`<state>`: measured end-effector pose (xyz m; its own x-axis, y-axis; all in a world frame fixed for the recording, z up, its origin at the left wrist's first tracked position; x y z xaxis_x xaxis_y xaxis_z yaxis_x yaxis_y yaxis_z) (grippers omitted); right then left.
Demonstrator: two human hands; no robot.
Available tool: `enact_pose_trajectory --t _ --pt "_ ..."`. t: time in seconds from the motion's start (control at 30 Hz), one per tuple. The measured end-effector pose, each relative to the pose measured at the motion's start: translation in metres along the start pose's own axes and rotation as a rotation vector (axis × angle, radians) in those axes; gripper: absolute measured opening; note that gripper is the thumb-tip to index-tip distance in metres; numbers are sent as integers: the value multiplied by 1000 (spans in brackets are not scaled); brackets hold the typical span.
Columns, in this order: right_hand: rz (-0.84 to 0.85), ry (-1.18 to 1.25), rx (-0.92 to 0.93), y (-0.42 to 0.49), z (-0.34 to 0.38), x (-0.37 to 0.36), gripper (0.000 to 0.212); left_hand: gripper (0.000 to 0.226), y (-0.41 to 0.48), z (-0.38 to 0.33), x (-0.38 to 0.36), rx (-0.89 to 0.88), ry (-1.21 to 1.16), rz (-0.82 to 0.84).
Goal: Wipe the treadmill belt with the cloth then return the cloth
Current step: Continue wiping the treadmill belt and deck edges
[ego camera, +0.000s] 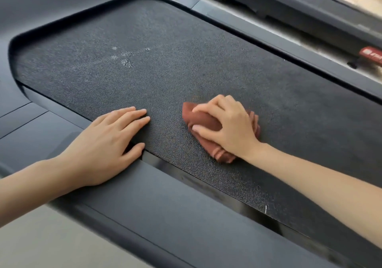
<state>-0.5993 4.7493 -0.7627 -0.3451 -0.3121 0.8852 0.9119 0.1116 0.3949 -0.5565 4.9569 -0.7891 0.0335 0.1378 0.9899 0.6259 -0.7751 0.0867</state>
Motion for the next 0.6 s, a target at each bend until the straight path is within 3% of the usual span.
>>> enact_pose_trajectory --t 0.1,0.17,0.27,0.43,0.5,0.6 --pt "116 49 234 -11 1 5 40 68 -1 0 1 4 -5 10" --pt "115 40 260 -4 -17 9 38 68 -1 0 2 11 -12 11" --pt "71 -16 64 27 -56 6 39 70 -2 0 3 29 -16 12" --pt "-58 -215 -562 99 -114 -17 43 71 -2 0 3 51 -23 9" --pt "-44 -223 -544 120 -94 -36 46 70 -2 1 3 54 -28 14" --pt "3 -194 -319 133 -43 -58 45 69 -2 2 4 59 -22 25"
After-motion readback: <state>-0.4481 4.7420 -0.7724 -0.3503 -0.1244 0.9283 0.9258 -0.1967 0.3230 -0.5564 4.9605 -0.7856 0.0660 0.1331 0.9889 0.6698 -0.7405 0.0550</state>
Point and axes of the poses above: each hand's wrist, its own y-axis towards the middle knuckle, its own x-axis out of the back of the hand, z = x × y, the point moved 7 cm from there along y, towards the middle knuckle, and after that the axes turned 4 degrees about y, right-handed, at the moved point
